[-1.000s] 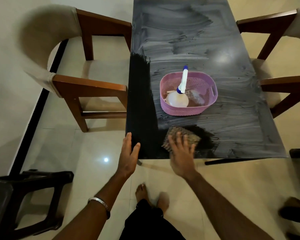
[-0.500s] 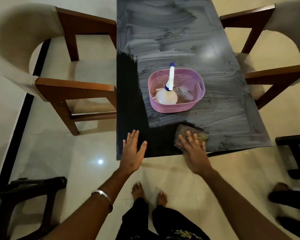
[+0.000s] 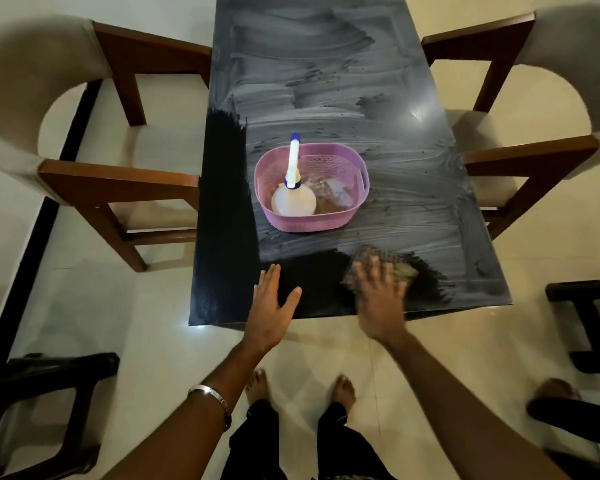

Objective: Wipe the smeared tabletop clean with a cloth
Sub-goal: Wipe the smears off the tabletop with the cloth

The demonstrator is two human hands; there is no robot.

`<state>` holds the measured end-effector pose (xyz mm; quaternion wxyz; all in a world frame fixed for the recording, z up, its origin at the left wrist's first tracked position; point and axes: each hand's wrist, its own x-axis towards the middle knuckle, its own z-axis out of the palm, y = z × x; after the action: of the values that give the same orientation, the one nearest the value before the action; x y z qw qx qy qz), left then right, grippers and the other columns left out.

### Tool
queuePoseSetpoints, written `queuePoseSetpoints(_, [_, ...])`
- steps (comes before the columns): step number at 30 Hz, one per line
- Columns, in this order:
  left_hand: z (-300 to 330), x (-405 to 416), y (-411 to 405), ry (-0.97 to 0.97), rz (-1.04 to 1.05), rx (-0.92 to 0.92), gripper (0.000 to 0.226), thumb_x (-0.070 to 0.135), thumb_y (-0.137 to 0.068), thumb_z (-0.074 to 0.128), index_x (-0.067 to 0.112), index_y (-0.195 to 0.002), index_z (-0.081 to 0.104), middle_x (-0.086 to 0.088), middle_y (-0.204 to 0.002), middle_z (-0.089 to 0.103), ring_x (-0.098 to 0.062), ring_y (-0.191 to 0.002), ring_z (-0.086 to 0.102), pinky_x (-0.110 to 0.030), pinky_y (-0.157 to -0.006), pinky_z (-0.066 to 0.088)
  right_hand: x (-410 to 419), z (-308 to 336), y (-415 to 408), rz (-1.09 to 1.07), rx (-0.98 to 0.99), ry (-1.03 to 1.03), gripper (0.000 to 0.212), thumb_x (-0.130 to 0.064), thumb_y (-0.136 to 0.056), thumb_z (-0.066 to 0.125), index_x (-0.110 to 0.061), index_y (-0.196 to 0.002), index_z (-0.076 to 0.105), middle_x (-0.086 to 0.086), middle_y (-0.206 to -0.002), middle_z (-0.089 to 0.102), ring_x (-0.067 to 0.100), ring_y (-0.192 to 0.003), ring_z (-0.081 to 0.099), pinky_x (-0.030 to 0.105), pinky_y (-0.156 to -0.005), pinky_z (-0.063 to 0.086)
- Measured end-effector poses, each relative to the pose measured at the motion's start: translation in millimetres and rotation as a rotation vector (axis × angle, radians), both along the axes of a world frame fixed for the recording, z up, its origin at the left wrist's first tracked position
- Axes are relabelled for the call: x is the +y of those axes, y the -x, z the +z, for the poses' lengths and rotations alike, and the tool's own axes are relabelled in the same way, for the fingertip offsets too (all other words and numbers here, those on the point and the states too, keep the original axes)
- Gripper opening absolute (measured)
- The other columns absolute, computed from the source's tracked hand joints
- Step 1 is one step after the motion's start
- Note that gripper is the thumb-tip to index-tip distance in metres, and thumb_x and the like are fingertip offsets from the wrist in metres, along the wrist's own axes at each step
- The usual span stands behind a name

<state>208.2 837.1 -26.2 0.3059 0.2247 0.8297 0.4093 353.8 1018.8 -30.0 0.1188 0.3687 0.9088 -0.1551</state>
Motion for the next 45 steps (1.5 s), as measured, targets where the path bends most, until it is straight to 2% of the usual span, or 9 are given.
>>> queuePoseSetpoints(6, [7, 9, -5, 0.018, 0.130, 0.024, 0.067, 0.046, -0.096, 0.048, 0.029, -0.154, 0.019, 0.001, -0.162, 0.016, -0.002, -0.138, 0.000, -0.047, -0.121, 0.007, -68, -6, 56, 0.541, 0.000, 0.066, 0.081, -0.033, -0.093, 0.055, -0.031, -0.158, 0.007, 0.000, -0.166, -0.010, 0.030, -0.150, -0.019, 0.062, -0.119, -0.006])
queuePoseSetpoints(8, [9, 12, -8, 0.012, 0.157, 0.038, 0.067, 0.047, -0.095, 0.048, 0.030, -0.153, 0.020, 0.000, -0.161, 0.018, -0.004, -0.138, 0.003, -0.048, -0.121, 0.009, -56, -8, 51, 0.573, 0.033, 0.062, 0.080, -0.032, -0.093, 0.055, -0.032, -0.157, 0.008, -0.001, -0.166, -0.007, 0.027, -0.151, -0.017, 0.056, -0.118, -0.011])
queuePoseSetpoints(18, [8, 56, -25, -0.019, 0.116, 0.025, 0.070, 0.051, -0.094, 0.050, 0.030, -0.153, 0.021, 0.005, -0.161, 0.016, 0.002, -0.137, 0.001, -0.033, -0.118, 0.006, 153, -8, -52, 0.005, 0.081, 0.024, 0.063, -0.029, -0.102, 0.039, -0.037, -0.157, 0.011, 0.001, -0.167, 0.000, 0.030, -0.153, -0.002, 0.063, -0.119, 0.002])
queuePoseSetpoints(24, [-3, 61, -26, 0.004, 0.098, -0.041, 0.077, 0.059, -0.089, 0.051, 0.032, -0.154, 0.017, 0.005, -0.162, 0.013, -0.012, -0.148, 0.001, -0.031, -0.115, 0.005, 139, -10, -33, -0.170, 0.032, 0.008, 0.069, -0.030, -0.099, 0.044, -0.033, -0.158, 0.007, 0.005, -0.167, -0.005, 0.036, -0.151, -0.006, 0.066, -0.117, 0.000])
queuePoseSetpoints(28, [-4, 58, -23, -0.010, 0.114, -0.074, 0.081, 0.066, -0.085, 0.048, 0.033, -0.153, 0.019, 0.006, -0.162, 0.015, -0.006, -0.145, 0.002, -0.036, -0.119, 0.007, 61, -9, 14, 0.078, 0.037, -0.017, 0.077, -0.030, -0.093, 0.049, -0.035, -0.158, 0.008, 0.003, -0.167, -0.003, 0.033, -0.152, -0.005, 0.064, -0.117, 0.002])
queuePoseSetpoints(31, [0, 59, -20, -0.030, 0.125, -0.087, 0.078, 0.060, -0.088, 0.050, 0.029, -0.154, 0.021, 0.004, -0.161, 0.021, -0.014, -0.149, 0.013, -0.043, -0.121, 0.017, 0, -13, 37, 0.309, 0.045, 0.042, 0.082, -0.029, -0.089, 0.056, -0.035, -0.158, 0.010, 0.000, -0.166, -0.010, 0.030, -0.151, -0.016, 0.063, -0.118, -0.005])
queuePoseSetpoints(34, [5, 60, -19, -0.056, 0.106, -0.069, 0.074, 0.058, -0.088, 0.050, 0.031, -0.151, 0.024, 0.007, -0.157, 0.029, -0.012, -0.143, 0.026, -0.033, -0.115, 0.026, -11, -19, 28, 0.470, 0.060, 0.055, 0.079, -0.029, -0.092, 0.054, -0.035, -0.157, 0.010, -0.005, -0.165, -0.013, 0.023, -0.149, -0.023, 0.058, -0.120, -0.006])
queuePoseSetpoints(39, [1, 59, -20, -0.007, 0.093, -0.088, 0.072, 0.053, -0.094, 0.050, 0.031, -0.154, 0.018, 0.005, -0.163, 0.014, -0.016, -0.150, 0.003, -0.038, -0.117, 0.010, 71, -15, -25, 0.156, 0.118, 0.019, 0.070, -0.025, -0.097, 0.045, -0.041, -0.156, 0.011, -0.005, -0.166, -0.005, 0.024, -0.152, -0.010, 0.056, -0.118, -0.002])
queuePoseSetpoints(45, [3, 59, -24, -0.007, 0.076, -0.068, 0.074, 0.053, -0.093, 0.050, 0.028, -0.155, 0.017, 0.003, -0.163, 0.011, -0.011, -0.147, -0.002, -0.033, -0.113, 0.005, 141, -9, -88, -0.221, 0.081, 0.009, 0.062, -0.025, -0.103, 0.042, -0.032, -0.158, 0.014, 0.005, -0.167, 0.002, 0.034, -0.152, -0.003, 0.065, -0.118, 0.003])
